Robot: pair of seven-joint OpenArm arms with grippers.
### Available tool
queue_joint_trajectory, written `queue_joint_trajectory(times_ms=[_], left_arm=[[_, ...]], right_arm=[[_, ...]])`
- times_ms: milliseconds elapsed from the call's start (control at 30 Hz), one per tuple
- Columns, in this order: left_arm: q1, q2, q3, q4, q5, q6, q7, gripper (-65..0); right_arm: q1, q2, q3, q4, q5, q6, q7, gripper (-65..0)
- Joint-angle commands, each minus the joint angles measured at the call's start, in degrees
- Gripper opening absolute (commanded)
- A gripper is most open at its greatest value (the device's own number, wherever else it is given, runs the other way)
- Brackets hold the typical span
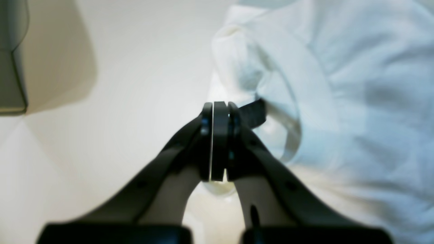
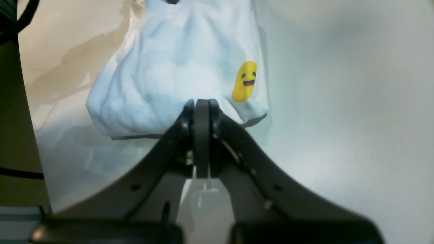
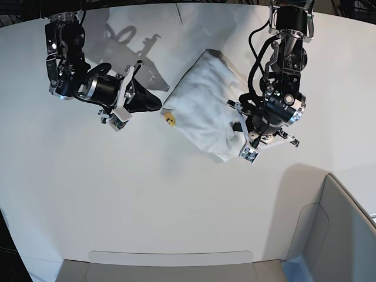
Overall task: Layout the t-shirt on the table in an organized manner, then fold the t-shirt properly
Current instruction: 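Grasp the folded bundle with the left gripper and rotate it square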
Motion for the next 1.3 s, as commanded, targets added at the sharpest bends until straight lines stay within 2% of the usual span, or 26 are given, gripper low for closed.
queue_joint_trajectory(times_ms=[0, 100, 167, 233, 367, 533, 700, 800, 1033, 1133, 1267], left_arm=[[-0.9, -0.2, -1.1, 3.5, 0.3, 0.1, -0.5, -65.0], [3.5, 1.8, -6.2, 9.4, 0.2, -0.3, 2.0, -65.0], [5.1, 3.2, -8.6, 9.4, 0.2, -0.9, 4.9, -65.0], [5.5, 3.6, -9.4, 9.4, 0.1, -4.8, 6.3, -65.0], [10.0, 9.1, -9.9, 9.4, 0.2, -15.2, 6.3, -65.0], [11.0, 14.3, -10.0, 9.4, 0.2, -15.6, 6.3, -65.0], [10.9, 17.2, -9.3, 9.4, 0.2, -15.6, 6.3, -65.0], [11.1, 16.6, -6.7, 8.3, 0.5, -15.6, 6.3, -65.0], [11.1, 9.4, -3.0, 6.8, 0.5, -15.6, 6.3, -65.0], [10.0, 6.1, -1.4, 2.2, 0.5, -15.6, 6.3, -65.0], [5.3, 4.6, 1.0, -6.5, 0.5, -15.6, 6.3, -65.0]], right_arm=[[0.7, 0.6, 0.3, 0.7, 1.0, 0.3, 1.4, -65.0], [0.7, 0.7, 0.3, 0.2, 1.0, 0.3, 1.6, -65.0], [0.9, 0.7, 0.3, -1.2, 1.0, 0.3, 1.7, -65.0], [1.0, 0.7, 0.3, -2.3, 1.0, 0.3, 1.7, -65.0], [1.2, 0.4, 0.3, -4.1, 1.0, 0.3, 1.8, -65.0], [1.9, -0.4, 0.3, -5.5, 0.9, 0.3, 1.8, -65.0], [2.1, -0.2, 0.3, -6.1, 0.9, 0.3, 1.8, -65.0], [1.9, -0.2, 0.3, -6.2, 0.9, 0.3, 1.8, -65.0], [1.6, 0.1, 0.3, -6.2, 0.9, 0.3, 1.8, -65.0], [1.6, 0.0, 0.3, -6.2, 0.9, 0.3, 1.8, -65.0], [1.6, -0.1, 0.3, -6.2, 0.9, 0.3, 1.8, -65.0]])
